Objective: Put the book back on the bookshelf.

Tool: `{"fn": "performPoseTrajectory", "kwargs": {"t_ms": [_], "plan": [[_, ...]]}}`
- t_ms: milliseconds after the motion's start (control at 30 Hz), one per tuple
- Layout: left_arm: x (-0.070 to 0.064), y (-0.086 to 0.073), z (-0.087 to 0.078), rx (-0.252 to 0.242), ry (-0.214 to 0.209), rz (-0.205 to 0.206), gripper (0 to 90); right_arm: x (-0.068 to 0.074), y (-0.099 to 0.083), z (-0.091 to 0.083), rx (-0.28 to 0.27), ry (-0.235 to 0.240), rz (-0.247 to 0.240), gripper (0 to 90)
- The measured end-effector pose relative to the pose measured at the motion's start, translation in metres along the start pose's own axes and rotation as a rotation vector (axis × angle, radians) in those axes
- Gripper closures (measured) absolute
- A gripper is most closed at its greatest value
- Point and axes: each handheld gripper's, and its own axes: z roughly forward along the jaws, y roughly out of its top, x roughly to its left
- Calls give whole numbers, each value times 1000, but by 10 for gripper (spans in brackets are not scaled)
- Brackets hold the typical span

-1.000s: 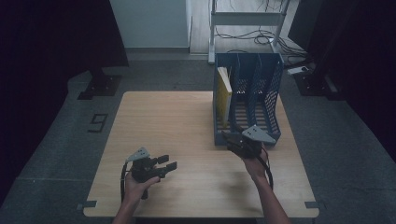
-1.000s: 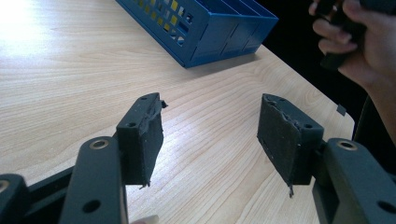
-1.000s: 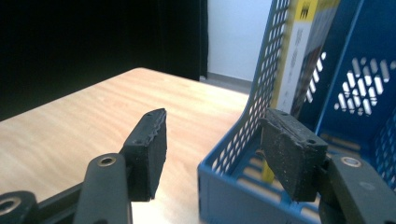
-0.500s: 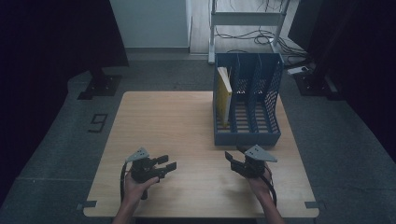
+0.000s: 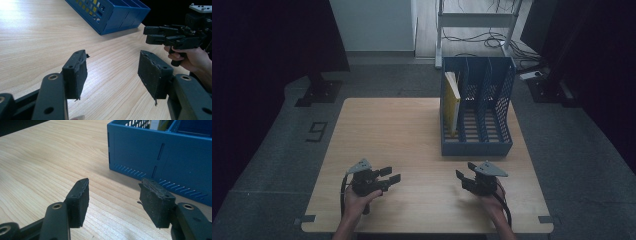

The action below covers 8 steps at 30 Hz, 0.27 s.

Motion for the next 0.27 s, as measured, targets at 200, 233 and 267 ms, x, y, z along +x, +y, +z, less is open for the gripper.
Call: {"fn": "performPoseTrajectory", "kwargs": {"t_ms": [200, 233, 267], "plan": [[0, -1, 0, 2, 2, -1, 401, 1, 0, 0, -4, 5, -1, 397], [0, -1, 1, 3, 2, -2, 401, 0, 0, 0, -5, 4, 1, 396], [0, -1, 1, 4, 2, -3, 400, 0, -1, 0, -5, 4, 5, 396]]}}
